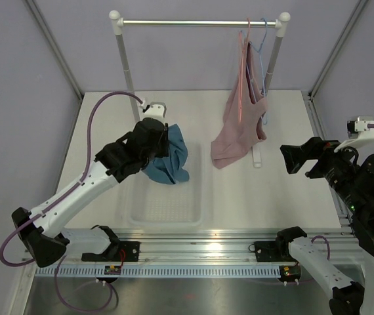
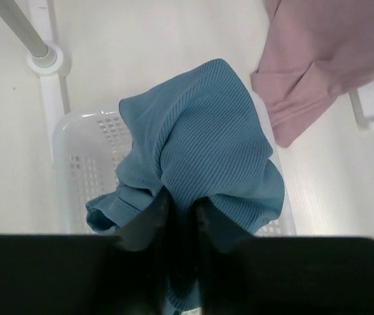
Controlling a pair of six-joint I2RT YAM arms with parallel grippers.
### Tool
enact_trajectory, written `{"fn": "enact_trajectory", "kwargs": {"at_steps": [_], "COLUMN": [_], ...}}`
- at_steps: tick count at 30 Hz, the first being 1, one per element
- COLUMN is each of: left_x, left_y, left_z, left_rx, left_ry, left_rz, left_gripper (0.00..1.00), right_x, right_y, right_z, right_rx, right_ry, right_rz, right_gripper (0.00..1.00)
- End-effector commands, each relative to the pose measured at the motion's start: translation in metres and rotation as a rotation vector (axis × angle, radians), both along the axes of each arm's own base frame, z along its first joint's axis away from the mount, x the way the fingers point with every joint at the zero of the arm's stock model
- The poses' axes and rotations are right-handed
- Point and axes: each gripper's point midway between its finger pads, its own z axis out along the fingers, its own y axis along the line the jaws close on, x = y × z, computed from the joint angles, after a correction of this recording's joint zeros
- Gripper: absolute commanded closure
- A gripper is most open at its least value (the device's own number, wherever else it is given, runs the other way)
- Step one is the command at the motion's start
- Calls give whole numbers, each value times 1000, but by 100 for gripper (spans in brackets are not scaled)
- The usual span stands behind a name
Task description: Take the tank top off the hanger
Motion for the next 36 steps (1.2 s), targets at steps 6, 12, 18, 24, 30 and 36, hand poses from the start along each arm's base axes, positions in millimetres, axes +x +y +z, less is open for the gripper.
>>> {"fn": "enact_trajectory", "kwargs": {"at_steps": [6, 12, 18, 24, 30, 36], "left_x": [-32, -46, -48, -39, -51, -79], "left_y": [18, 79, 139, 197, 224, 218], "left_z": [27, 54, 59, 40, 38, 34], "left_rx": [-155, -25, 126, 116, 55, 10], "left_ry": [-57, -142, -195, -150, -174, -195], "left_rz": [13, 147, 332, 471, 519, 467], "left_gripper": [1, 1, 1, 1, 1, 1], "right_x": [18, 36, 40, 30, 17, 7], "right_y": [-11, -26, -46, -57, -61, -63], "right_z": [-8, -45, -78, -89, -98, -101], "right_rx": [-45, -113, -185, -218, -247, -252], "right_ry": [15, 103, 150, 152, 192, 198], "right_rz": [-79, -174, -277, -314, -306, -297], "right_gripper": [1, 1, 1, 0, 1, 0]}}
